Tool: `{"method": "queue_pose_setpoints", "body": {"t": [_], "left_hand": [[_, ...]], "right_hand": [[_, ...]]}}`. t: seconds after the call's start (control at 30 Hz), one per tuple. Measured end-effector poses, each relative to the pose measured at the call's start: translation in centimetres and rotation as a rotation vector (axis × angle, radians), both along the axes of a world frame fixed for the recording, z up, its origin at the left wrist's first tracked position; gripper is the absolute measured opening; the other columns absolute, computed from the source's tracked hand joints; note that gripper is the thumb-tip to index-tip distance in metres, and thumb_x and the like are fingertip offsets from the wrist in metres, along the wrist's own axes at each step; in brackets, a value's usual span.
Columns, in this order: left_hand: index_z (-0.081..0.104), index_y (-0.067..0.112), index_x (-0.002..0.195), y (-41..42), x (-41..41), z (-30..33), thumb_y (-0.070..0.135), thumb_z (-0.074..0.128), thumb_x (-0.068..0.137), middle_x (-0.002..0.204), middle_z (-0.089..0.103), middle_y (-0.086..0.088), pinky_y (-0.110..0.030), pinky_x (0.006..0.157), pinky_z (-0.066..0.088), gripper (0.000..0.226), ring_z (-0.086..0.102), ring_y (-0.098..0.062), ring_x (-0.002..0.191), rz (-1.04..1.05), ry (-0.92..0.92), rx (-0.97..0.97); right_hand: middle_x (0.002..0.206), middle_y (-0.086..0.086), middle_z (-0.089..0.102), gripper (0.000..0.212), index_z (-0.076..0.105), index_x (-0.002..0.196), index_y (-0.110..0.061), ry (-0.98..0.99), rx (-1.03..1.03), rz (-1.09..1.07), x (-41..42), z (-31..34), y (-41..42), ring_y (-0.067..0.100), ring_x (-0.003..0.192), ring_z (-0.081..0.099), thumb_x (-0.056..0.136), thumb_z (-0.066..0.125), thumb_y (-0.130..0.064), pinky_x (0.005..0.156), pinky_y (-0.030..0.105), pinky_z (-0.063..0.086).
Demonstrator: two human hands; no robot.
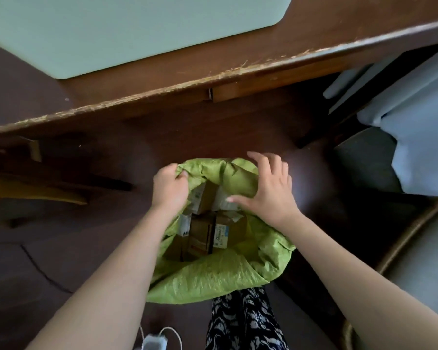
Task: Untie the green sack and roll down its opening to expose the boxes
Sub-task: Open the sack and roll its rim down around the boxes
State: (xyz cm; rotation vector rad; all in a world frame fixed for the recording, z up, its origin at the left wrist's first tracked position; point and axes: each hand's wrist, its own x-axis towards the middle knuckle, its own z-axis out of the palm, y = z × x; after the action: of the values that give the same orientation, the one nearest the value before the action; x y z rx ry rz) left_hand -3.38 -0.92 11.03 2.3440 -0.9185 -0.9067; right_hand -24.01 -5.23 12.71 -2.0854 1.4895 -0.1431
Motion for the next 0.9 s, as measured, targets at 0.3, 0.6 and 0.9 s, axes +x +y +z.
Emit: {"method": "queue_pose_setpoints", "body": {"t": [0.3,0.6,0.9], "left_hand": [[0.064,0.014,0.078,-0.2,1.2,0.1,-0.006,0.039,0.080,0.075,0.062,-0.008,-0.030,0.066,0.046,0.032,0.058,-0.024,0.072,0.275,0.291,0.036],[0.059,0.011,0.072,-0.2,0.5,0.1,0.024,0.042,0.091,0.071,0.059,-0.011,-0.034,0.064,0.048,0.029,0.057,-0.027,0.062,0.603,0.742,0.358],[0.062,0.011,0.083,-0.6,1.7,0.1,0.024,0.052,0.091,0.073,0.063,-0.008,-0.039,0.081,0.052,0.018,0.061,-0.025,0.065,0.753,0.654,0.311]], "right_hand": [[0.074,0.023,0.069,0.038,0.065,0.082,0.005,-0.293,0.493,-0.178,-4.4,-3.0,-0.8,0.035,0.063,0.062,0.086,0.068,-0.033,0.063,0.041,0.053],[0.105,0.007,0.068,0.042,0.065,0.108,-0.011,-0.322,0.650,-0.688,-3.5,-4.0,-3.8,0.024,0.101,0.063,0.098,0.041,-0.044,0.089,0.034,0.051],[0.129,0.008,0.032,0.079,0.030,0.136,-0.018,-0.042,0.234,-0.408,-3.5,-2.0,5.7,0.028,0.116,0.041,0.075,0.077,-0.035,0.092,0.035,0.042]]}}
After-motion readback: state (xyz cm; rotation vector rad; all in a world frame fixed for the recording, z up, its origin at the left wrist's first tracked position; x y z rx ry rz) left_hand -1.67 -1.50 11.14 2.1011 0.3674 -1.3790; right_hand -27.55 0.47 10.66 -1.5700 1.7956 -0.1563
